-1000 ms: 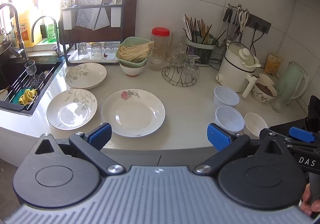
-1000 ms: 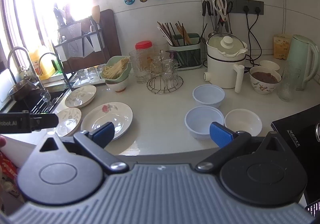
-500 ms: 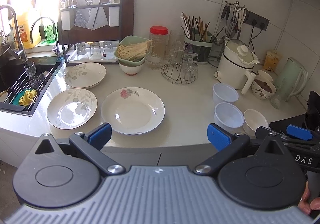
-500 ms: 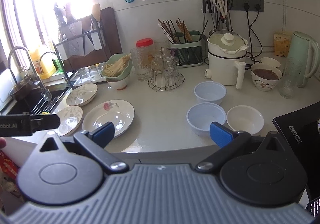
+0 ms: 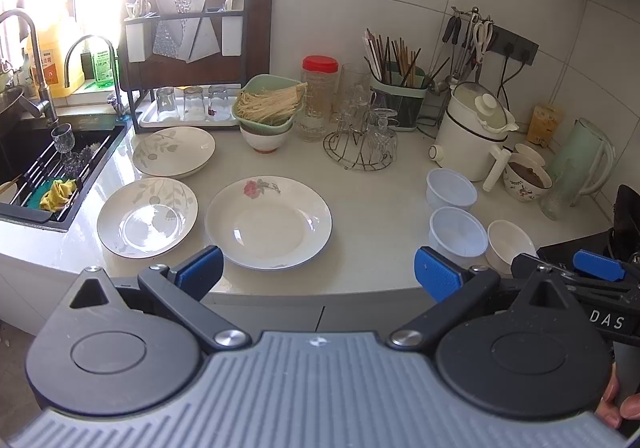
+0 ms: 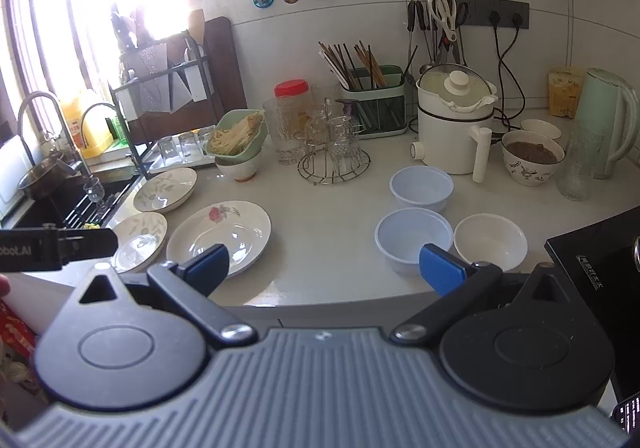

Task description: Organize plates and bowls

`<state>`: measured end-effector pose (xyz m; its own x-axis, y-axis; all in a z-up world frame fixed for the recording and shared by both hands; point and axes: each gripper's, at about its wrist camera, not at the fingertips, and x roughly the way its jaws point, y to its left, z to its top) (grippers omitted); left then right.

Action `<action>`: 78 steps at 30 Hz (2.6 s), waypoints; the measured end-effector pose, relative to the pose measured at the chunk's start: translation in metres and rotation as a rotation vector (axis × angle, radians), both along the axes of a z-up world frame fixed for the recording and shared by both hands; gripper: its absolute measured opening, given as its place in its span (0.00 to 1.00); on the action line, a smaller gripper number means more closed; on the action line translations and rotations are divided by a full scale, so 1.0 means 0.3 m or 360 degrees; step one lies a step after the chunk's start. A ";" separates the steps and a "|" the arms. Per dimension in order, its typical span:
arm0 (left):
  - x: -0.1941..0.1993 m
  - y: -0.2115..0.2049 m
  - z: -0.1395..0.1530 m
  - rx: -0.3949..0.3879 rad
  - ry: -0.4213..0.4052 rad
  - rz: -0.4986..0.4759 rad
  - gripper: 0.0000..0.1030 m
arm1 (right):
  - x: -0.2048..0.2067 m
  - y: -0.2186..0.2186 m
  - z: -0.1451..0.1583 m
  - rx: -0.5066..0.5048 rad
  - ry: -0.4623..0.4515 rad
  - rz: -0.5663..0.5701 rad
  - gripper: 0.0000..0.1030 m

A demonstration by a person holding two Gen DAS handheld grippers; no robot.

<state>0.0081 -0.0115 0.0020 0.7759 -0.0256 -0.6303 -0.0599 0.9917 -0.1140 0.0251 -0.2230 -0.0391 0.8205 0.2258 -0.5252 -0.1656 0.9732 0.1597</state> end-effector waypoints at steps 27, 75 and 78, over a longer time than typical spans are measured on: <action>0.013 0.000 -0.008 -0.0016 0.0092 -0.0018 1.00 | -0.036 -0.031 -0.009 0.0056 0.0008 0.0001 1.00; 0.092 0.056 -0.055 0.0086 0.0245 0.0010 1.00 | 0.026 0.049 -0.027 0.0162 0.0121 0.0163 1.00; 0.120 0.088 -0.079 0.0082 0.0274 -0.0032 1.00 | 0.040 0.073 -0.025 0.0167 0.0113 0.0164 1.00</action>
